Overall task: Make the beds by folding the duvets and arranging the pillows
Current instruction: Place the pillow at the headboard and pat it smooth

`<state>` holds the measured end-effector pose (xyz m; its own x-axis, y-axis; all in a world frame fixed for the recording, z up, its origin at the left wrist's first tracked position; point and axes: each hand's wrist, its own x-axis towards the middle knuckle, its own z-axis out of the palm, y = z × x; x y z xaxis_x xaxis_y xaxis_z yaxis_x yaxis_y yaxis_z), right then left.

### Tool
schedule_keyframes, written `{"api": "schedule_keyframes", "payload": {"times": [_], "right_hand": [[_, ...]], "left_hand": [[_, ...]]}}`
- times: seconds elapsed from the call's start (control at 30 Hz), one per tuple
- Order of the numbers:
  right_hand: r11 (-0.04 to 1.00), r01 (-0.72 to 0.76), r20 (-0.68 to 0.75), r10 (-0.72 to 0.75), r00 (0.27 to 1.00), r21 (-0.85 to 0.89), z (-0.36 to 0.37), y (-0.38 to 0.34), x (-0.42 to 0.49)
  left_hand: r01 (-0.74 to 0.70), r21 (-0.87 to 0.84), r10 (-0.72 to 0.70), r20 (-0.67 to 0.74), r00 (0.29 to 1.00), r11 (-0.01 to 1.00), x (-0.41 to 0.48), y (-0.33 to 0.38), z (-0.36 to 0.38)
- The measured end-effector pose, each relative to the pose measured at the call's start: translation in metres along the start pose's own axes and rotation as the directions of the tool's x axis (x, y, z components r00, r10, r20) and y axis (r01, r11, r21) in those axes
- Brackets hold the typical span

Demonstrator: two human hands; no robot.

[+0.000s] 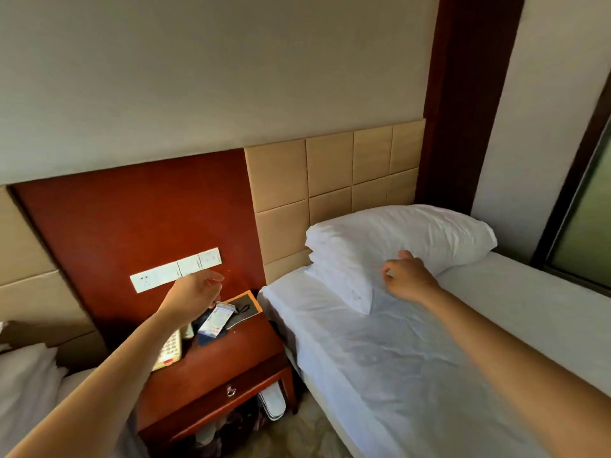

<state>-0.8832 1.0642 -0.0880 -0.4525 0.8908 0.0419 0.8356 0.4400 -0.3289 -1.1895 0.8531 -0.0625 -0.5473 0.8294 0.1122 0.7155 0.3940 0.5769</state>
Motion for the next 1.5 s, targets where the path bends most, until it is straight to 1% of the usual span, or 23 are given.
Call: {"api": "schedule_keyframes", "payload": {"times": [0.13, 0.2, 0.27, 0.37, 0.47, 0.53, 0.6, 0.7, 0.77, 0.87, 0.93, 0.97, 1.03, 1.13, 1.2, 1.23, 1.3, 1.33, 1.37, 1.4, 1.43, 1.47, 1.5], "right_hand": [[0.988, -0.148, -0.023, 0.147, 0.989, -0.053, 0.021, -0.020, 0.064], [0.980, -0.192, -0.042, 0.190, 0.981, -0.060, 0.035, -0.025, 0.090], [0.969, -0.241, -0.019, 0.241, 0.970, -0.054, 0.057, -0.022, 0.118], [0.954, -0.294, 0.023, 0.296, 0.955, -0.065, 0.095, -0.007, 0.172], [0.933, -0.342, 0.058, 0.349, 0.935, -0.109, 0.142, 0.015, 0.246], [0.914, -0.358, 0.027, 0.370, 0.929, -0.188, 0.179, 0.028, 0.299], [0.910, -0.374, -0.012, 0.378, 0.926, -0.180, 0.220, 0.042, 0.352], [0.880, -0.437, -0.021, 0.441, 0.897, -0.185, 0.301, 0.070, 0.415], [0.875, -0.445, -0.048, 0.445, 0.894, -0.189, 0.344, 0.083, 0.445], [0.868, -0.452, -0.086, 0.444, 0.892, -0.204, 0.375, 0.107, 0.476], [0.868, -0.471, -0.073, 0.466, 0.882, -0.159, 0.367, 0.127, 0.482], [0.863, -0.484, -0.123, 0.470, 0.874, -0.147, 0.359, 0.134, 0.480], [0.857, -0.504, -0.249, 0.468, 0.848, -0.106, 0.341, 0.140, 0.474], [0.850, -0.518, -0.312, 0.468, 0.827, -0.098, 0.313, 0.141, 0.470], [0.830, -0.557, -0.371, 0.504, 0.780, -0.042, 0.305, 0.141, 0.464], [0.821, -0.570, -0.404, 0.517, 0.754, -0.014, 0.304, 0.140, 0.457], [0.810, -0.586, -0.398, 0.527, 0.751, -0.032, 0.317, 0.140, 0.432], [0.798, -0.600, -0.339, 0.548, 0.765, -0.062, 0.329, 0.140, 0.415], [0.784, -0.610, -0.257, 0.570, 0.780, -0.114, 0.342, 0.141, 0.400], [0.761, -0.627, -0.186, 0.600, 0.778, -0.167, 0.351, 0.142, 0.388], [0.737, -0.640, -0.129, 0.628, 0.768, -0.218, 0.358, 0.145, 0.383], [0.709, -0.654, -0.112, 0.651, 0.751, -0.265, 0.359, 0.145, 0.385], [0.683, -0.660, -0.125, 0.659, 0.741, -0.313, 0.357, 0.142, 0.391]], "left_hand": [[-0.086, 0.053, 0.082, 0.084, 0.993, 0.995, 0.128, -0.020, 0.011], [-0.098, 0.013, 0.096, 0.128, 0.987, 0.995, 0.191, -0.025, 0.031], [-0.055, -0.052, 0.066, 0.223, 0.973, 0.997, 0.249, -0.028, 0.063], [0.077, -0.125, -0.020, 0.405, 0.914, 0.989, 0.324, -0.029, 0.126], [0.269, -0.186, -0.121, 0.565, 0.816, 0.945, 0.389, -0.026, 0.202], [0.436, -0.228, -0.199, 0.647, 0.736, 0.871, 0.424, -0.022, 0.258], [0.559, -0.283, -0.225, 0.706, 0.671, 0.780, 0.459, -0.021, 0.318], [0.725, -0.383, -0.204, 0.790, 0.579, 0.572, 0.502, -0.026, 0.406], [0.814, -0.396, -0.175, 0.846, 0.504, 0.425, 0.524, -0.031, 0.456], [0.855, -0.377, -0.088, 0.898, 0.432, 0.356, 0.552, -0.031, 0.517], [0.884, -0.373, -0.035, 0.917, 0.398, 0.280, 0.564, -0.023, 0.546], [0.895, -0.381, -0.023, 0.918, 0.396, 0.232, 0.568, -0.016, 0.556], [0.885, -0.430, -0.038, 0.896, 0.443, 0.179, 0.572, -0.001, 0.570], [0.802, -0.533, -0.037, 0.827, 0.562, 0.269, 0.572, 0.022, 0.561], [0.757, -0.580, 0.036, 0.800, 0.598, 0.301, 0.562, 0.030, 0.544], [0.749, -0.590, 0.083, 0.799, 0.596, 0.300, 0.552, 0.029, 0.540], [0.749, -0.551, 0.123, 0.827, 0.548, 0.367, 0.525, 0.018, 0.538], [0.745, -0.505, 0.113, 0.852, 0.511, 0.436, 0.511, 0.007, 0.541], [0.745, -0.439, 0.089, 0.883, 0.460, 0.503, 0.499, -0.006, 0.548], [0.767, -0.362, 0.068, 0.920, 0.386, 0.530, 0.492, -0.020, 0.551], [0.811, -0.298, 0.039, 0.945, 0.324, 0.503, 0.495, -0.035, 0.553], [0.877, -0.258, -0.019, 0.957, 0.290, 0.405, 0.507, -0.050, 0.555], [0.936, -0.269, -0.079, 0.953, 0.293, 0.228, 0.527, -0.064, 0.553]]}}
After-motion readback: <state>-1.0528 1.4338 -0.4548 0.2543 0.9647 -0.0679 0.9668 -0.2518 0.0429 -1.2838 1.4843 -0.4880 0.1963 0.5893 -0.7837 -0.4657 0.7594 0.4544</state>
